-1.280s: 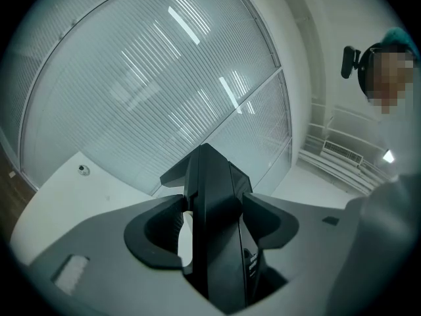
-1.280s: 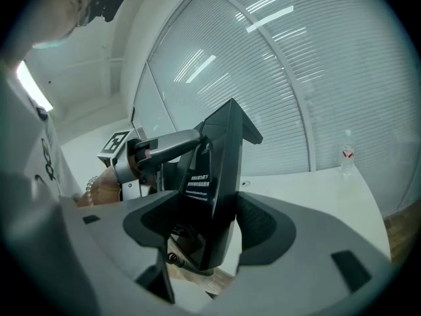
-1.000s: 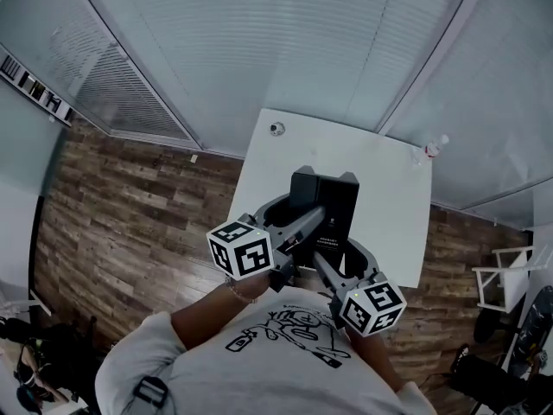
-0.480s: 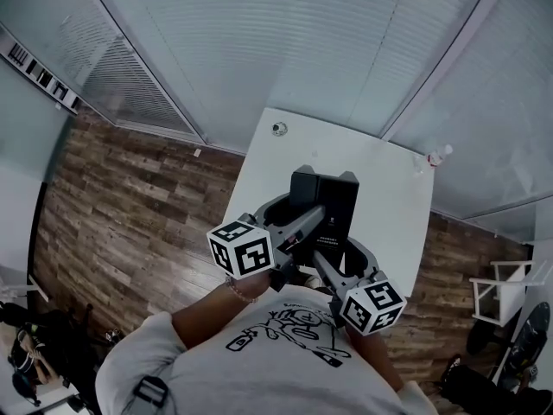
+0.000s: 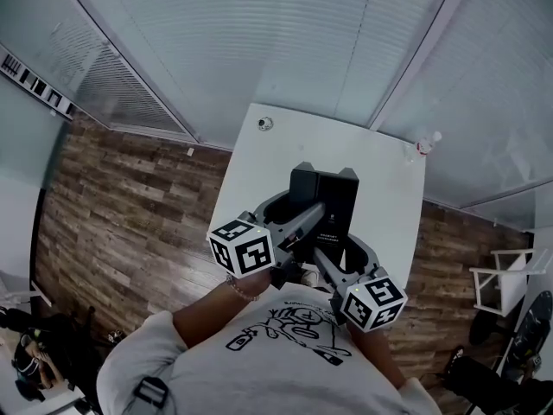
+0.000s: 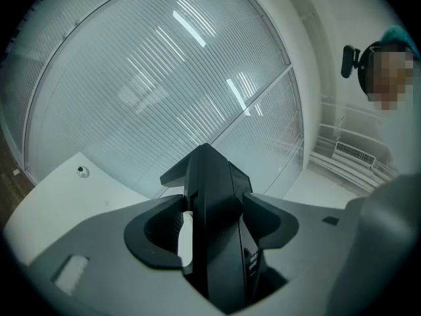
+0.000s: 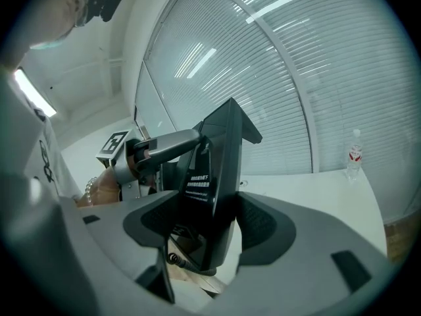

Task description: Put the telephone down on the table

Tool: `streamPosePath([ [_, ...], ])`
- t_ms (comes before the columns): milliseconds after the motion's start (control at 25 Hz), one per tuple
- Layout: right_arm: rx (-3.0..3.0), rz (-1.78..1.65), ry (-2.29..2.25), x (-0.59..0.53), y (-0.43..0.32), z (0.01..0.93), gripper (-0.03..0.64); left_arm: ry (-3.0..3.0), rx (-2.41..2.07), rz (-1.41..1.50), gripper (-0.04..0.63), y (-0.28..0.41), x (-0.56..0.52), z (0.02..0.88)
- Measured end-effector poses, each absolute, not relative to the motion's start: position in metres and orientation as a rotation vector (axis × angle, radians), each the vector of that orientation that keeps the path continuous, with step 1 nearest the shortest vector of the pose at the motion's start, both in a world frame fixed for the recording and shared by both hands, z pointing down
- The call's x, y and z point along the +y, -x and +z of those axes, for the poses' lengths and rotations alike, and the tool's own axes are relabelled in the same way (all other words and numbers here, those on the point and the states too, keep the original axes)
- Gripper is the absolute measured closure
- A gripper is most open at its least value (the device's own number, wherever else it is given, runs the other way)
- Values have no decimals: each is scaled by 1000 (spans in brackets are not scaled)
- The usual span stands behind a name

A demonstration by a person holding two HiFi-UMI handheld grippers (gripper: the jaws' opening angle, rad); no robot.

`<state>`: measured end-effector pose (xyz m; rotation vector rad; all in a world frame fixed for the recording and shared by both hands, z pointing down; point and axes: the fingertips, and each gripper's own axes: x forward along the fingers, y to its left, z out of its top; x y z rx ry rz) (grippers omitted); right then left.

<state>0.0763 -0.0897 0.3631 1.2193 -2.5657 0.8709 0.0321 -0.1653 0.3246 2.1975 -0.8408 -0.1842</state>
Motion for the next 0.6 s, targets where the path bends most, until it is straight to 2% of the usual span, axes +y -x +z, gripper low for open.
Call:
streamPosePath([
  [600,-2532,933,-1219,-88,-78,381,354,-2184,-834,-138,321,-35,-165,344],
])
